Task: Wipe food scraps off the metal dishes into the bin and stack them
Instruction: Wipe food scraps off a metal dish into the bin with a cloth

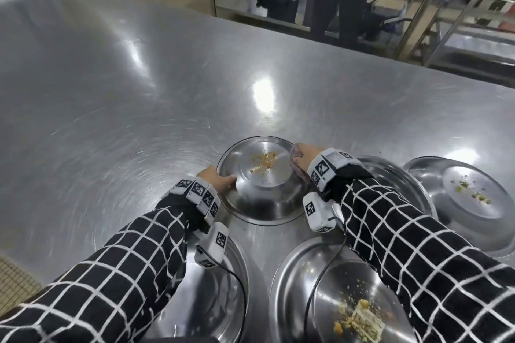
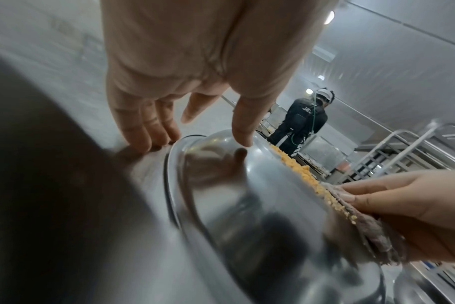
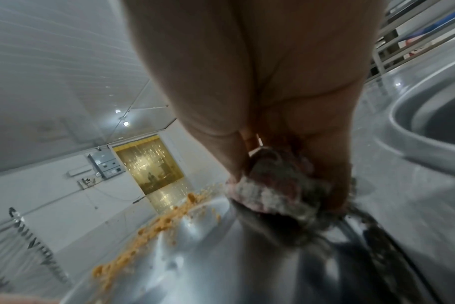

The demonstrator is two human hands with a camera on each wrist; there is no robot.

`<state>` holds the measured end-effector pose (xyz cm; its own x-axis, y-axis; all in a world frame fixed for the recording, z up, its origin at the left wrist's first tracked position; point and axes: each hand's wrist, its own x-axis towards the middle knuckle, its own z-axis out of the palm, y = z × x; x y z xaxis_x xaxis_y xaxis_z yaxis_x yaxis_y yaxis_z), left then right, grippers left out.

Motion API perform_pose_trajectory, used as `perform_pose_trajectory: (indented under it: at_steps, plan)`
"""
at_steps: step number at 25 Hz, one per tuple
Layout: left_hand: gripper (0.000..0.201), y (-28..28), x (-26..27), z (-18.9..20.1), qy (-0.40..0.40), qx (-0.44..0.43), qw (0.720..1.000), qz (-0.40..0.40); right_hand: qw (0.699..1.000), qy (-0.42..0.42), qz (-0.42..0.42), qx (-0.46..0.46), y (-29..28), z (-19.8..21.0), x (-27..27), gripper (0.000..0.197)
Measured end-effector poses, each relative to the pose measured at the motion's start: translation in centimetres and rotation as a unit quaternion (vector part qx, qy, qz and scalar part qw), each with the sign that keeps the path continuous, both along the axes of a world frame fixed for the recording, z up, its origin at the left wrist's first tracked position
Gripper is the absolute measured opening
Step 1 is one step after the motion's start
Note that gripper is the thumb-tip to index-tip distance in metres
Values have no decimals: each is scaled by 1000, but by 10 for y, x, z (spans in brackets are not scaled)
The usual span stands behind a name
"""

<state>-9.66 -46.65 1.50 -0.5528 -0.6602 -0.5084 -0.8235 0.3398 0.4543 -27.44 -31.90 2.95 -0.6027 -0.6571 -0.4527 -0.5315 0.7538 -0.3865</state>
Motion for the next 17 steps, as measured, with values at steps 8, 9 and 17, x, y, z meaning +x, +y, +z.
perform_pose_trajectory:
  at_steps: [8, 9, 17]
  plan:
    - [41, -13, 2, -23, 84, 70, 988, 105, 998, -23, -53, -37, 4, 3, 1, 35]
    - [40, -15, 1, -26, 106, 95, 983, 115, 997, -20, -58, -38, 7, 1, 0, 36]
    - [69, -24, 0, -20, 348, 289, 854, 258, 993, -8, -86, -79, 10, -4, 3, 53]
